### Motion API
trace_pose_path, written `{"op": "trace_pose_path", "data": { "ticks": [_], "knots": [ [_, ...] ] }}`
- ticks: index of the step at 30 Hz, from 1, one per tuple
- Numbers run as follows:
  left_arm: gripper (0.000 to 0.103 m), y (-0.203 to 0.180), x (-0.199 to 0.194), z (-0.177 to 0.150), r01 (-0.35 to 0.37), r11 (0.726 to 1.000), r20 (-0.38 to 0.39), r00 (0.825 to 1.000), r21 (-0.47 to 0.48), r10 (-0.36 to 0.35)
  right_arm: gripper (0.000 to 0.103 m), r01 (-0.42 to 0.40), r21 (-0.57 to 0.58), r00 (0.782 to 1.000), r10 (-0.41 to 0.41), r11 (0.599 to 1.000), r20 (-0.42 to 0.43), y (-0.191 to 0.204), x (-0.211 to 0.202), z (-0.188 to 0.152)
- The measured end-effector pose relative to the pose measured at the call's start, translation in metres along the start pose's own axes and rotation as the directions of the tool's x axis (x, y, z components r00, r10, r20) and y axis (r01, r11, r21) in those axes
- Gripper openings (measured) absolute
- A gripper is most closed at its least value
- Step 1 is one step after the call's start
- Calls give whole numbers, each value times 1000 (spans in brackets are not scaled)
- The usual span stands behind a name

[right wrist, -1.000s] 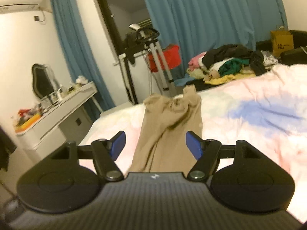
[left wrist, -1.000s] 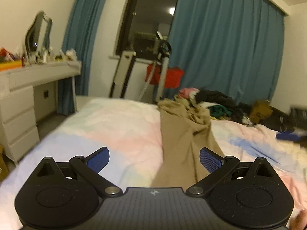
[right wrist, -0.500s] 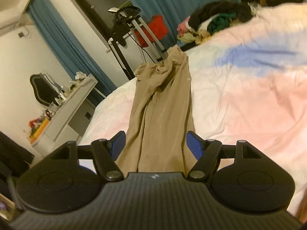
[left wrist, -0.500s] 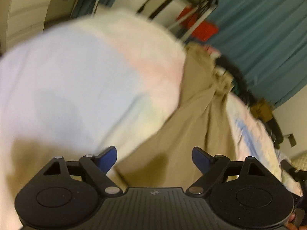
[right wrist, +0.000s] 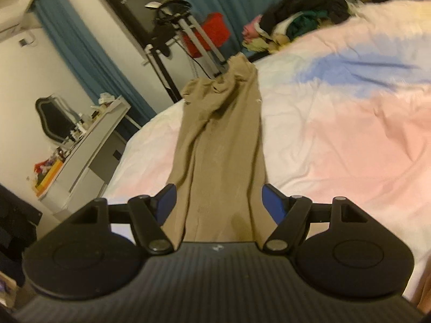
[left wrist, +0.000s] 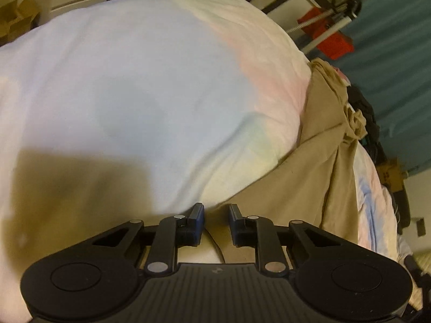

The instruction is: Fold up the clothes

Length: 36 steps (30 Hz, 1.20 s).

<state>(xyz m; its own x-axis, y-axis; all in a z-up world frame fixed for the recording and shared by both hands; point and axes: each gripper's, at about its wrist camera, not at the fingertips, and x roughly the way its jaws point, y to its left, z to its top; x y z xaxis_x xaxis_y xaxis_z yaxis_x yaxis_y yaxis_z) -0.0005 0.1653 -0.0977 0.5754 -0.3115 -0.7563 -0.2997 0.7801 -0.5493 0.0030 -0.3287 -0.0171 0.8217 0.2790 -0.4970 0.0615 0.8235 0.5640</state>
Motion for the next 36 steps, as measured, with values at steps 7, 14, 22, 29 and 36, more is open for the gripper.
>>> {"op": "trace_pose_path", "data": {
  "ticks": [7, 14, 22, 29, 36],
  "knots": [
    [62, 2, 3, -9, 62, 998, -14, 998, -23, -62, 73, -31, 35, 999, 33, 999, -39, -4, 4, -5],
    [25, -8, 6, -13, -4, 1000, 10, 1000, 17, 4, 73, -38, 49, 997, 41, 998, -63, -1, 10, -8],
    [10, -14, -25, -23, 32, 996, 117, 992, 83, -42, 73, -26, 131, 998, 34, 991, -58, -15, 6, -6],
    [9, -28, -67, -31, 7, 986, 284, 957, 168, -55, 73, 10, 107, 999, -6, 994, -40, -15, 3, -3],
    [10, -103, -78, -93, -102, 756, 318, 937, 647, -147, 73, 31, 136, 999, -27, 990, -32, -26, 1, 2]
  ]
}}
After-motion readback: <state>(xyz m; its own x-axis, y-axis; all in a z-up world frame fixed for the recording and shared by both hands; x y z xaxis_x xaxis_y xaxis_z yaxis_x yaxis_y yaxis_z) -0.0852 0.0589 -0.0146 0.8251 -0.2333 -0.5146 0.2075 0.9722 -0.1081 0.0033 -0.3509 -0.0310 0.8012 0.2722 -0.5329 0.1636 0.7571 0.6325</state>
